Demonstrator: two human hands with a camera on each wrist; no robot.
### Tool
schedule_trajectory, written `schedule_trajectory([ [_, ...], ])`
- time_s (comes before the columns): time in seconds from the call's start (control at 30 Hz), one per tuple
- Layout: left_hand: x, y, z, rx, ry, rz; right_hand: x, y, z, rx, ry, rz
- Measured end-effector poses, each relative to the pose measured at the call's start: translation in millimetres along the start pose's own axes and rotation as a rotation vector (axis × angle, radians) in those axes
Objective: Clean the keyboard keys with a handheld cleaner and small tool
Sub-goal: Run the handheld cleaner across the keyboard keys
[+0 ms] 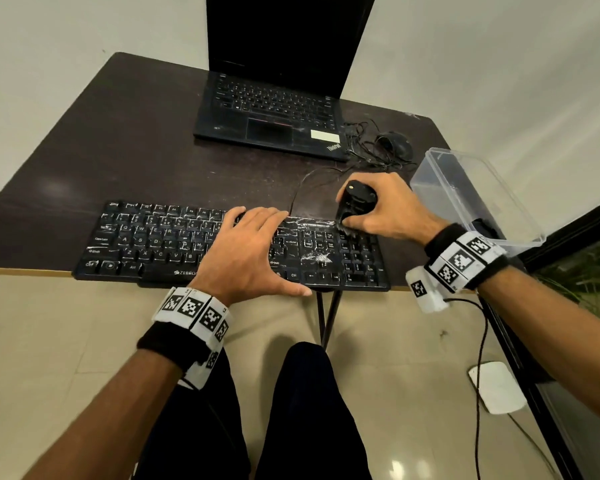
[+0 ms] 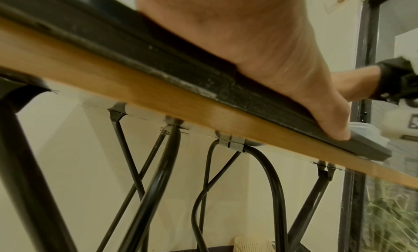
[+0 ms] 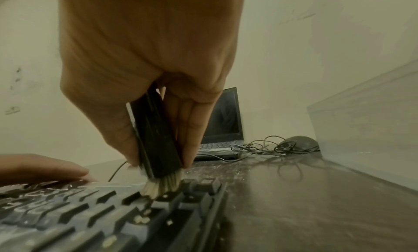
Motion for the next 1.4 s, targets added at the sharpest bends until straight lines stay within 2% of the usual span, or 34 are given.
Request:
schedule_trajectory([
  [0.13, 1, -3, -1, 0.027, -0.011, 0.008, -13, 7, -6, -0.088, -0.102, 0.058],
  [0.27, 3, -4, -3, 0.027, -0.012, 0.035, -1, 1, 6, -0.011, -0.014, 0.046],
  [0.43, 5, -6, -4, 0.063, -0.008, 0.062, -19, 14, 2, -0.096, -0.153, 0.076],
  [0.57, 7, -6, -6, 0.064, -0.009, 0.094, -9, 6, 15, -0.021, -0.068, 0.035],
  [0.67, 5, -6, -5, 0.067, -0.028, 0.102, -22, 18, 8, -0.118, -0.155, 0.091],
  [0.83, 6, -4, -4, 0.039, -0.042, 0.112, -6, 8, 21, -0.010, -0.050, 0.035],
  [0.93, 3, -3, -3, 0.026, -0.063, 0.100, -22, 18, 11, -0.113, -0.134, 0.111],
  [1.07, 4, -2, -3, 0.001, -0.073, 0.107, -14, 16, 21, -0.044, -0.049, 0.098],
  [1.2, 3, -1, -2, 0.008, -0.081, 0.099, -30, 25, 14, -0.110, -0.163, 0.112],
  [1.33, 5, -2, -2, -0.006, -0.078, 0.108, -21, 18, 26, -0.044, -0.069, 0.085],
  [1.4, 3, -2, -2, 0.001, -0.082, 0.098, -28, 22, 22, -0.083, -0.127, 0.101],
])
Point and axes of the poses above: each hand's wrist, its own z-axis towards the middle knuckle, its own y-axis out of the palm, x = y × z, the point moved 5 cm from there along z, towards the middle knuckle, and after that the axes turned 12 degrees about x, right-handed, at the moved point
